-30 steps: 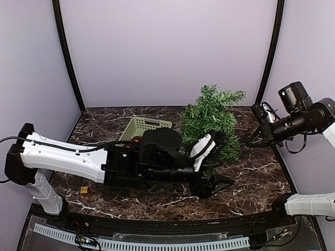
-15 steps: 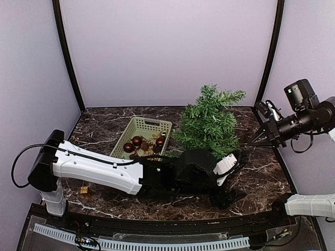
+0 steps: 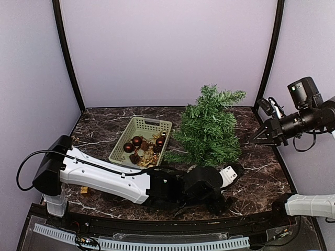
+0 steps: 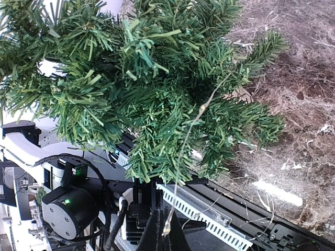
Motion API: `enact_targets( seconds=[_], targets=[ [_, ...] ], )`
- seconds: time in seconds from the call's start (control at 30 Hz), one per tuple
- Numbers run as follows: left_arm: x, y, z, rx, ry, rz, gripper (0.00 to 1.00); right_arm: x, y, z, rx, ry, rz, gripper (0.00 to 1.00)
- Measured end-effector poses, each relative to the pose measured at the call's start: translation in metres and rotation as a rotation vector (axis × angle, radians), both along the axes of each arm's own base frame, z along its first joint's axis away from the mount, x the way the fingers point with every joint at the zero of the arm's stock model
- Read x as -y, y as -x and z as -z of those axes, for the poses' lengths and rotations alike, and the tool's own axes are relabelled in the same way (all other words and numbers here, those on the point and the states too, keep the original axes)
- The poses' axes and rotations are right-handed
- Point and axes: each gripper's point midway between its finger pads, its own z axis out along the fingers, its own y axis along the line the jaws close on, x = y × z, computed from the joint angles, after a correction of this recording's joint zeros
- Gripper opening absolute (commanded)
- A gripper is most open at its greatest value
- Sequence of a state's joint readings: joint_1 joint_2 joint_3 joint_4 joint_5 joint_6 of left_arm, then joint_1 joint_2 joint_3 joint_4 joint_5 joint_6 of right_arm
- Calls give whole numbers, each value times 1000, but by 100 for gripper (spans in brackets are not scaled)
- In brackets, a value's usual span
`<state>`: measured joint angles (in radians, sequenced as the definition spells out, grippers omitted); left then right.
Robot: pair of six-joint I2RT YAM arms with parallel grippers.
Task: Decorate the small christmas tree
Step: Wrap the side of the string light in the gap of the branches.
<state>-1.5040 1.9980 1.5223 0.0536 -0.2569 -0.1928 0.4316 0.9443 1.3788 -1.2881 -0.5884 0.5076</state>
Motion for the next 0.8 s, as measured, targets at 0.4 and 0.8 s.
enact_targets(
  seconds=[0.4,0.8],
  targets=[
    [-6,-13,3,-4,5,-96,65,-1,2,-2,-4,-13,-7,0],
    [-3,-13,25,-40,-21,-91,20,-1,6,-5,0,-27,-6,0]
  ],
)
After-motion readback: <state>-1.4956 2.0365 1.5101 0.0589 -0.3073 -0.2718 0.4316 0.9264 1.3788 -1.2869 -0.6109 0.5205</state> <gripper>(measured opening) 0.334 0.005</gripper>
